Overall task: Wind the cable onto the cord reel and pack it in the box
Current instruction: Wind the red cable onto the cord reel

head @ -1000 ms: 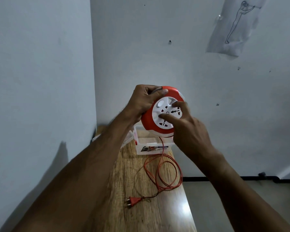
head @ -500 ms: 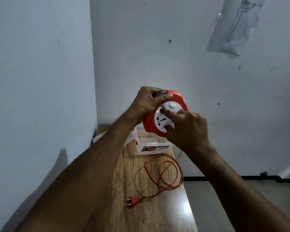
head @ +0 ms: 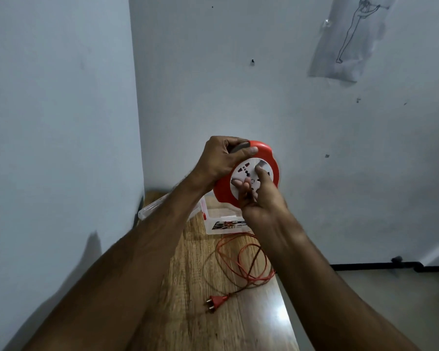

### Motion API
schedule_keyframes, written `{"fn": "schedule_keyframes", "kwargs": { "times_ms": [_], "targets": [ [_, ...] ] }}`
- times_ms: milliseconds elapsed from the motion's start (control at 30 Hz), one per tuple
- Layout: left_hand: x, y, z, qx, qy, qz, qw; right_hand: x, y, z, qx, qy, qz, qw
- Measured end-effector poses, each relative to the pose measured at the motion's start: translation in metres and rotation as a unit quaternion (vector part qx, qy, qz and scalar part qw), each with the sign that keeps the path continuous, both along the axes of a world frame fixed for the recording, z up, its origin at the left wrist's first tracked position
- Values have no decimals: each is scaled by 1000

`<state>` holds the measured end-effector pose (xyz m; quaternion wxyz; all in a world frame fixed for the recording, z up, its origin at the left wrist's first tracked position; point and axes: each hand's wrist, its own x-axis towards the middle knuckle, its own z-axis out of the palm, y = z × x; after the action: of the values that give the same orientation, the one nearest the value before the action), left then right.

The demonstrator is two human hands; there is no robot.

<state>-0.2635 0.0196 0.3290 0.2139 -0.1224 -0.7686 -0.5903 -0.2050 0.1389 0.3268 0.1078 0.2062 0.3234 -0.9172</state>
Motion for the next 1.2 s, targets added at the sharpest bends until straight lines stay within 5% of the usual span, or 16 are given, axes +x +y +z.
{"fn": "schedule_keyframes", "kwargs": {
  "times_ms": [100, 167, 200, 267, 333, 400, 467, 667, 800, 933, 1033, 1200],
  "targets": [
    [0, -9, 1, 18, -31, -19, 999, 12, 9, 4, 61, 23, 33, 997],
    [-1, -15, 2, 28, -39, -26, 999, 15, 16, 3, 236, 134, 4, 962],
    [-1, -16, 3, 29, -42, -28, 998, 15, 21, 0, 371, 235, -24, 898],
    [-1, -19, 5, 33, -52, -35, 997, 10, 30, -8, 632, 422, -67, 647],
    [-1, -20, 7, 39, -65, -54, 996, 6, 36, -17, 764, 491, -38, 418],
    [-1, -20, 10, 34, -76, -72, 994, 4, 39, -23, 828, 483, 17, 283],
    [1, -20, 12, 18, -79, -87, 993, 4, 40, -25, 859, 462, 48, 217],
    [5, -19, 13, -24, -92, -126, 987, 8, 40, -23, 874, 466, -5, 142],
    [3, -16, 11, -42, -87, -123, 988, 0, 42, -24, 861, 480, -54, 156],
    [1, -12, 11, -40, -74, -106, 991, -11, 42, -26, 825, 490, -100, 265],
    [-1, -7, 8, -23, -65, -95, 993, -15, 33, -30, 783, 452, -109, 414],
    [-2, 0, 2, -63, -45, -58, 995, -13, 11, -43, 571, 229, -104, 781]
  ]
}}
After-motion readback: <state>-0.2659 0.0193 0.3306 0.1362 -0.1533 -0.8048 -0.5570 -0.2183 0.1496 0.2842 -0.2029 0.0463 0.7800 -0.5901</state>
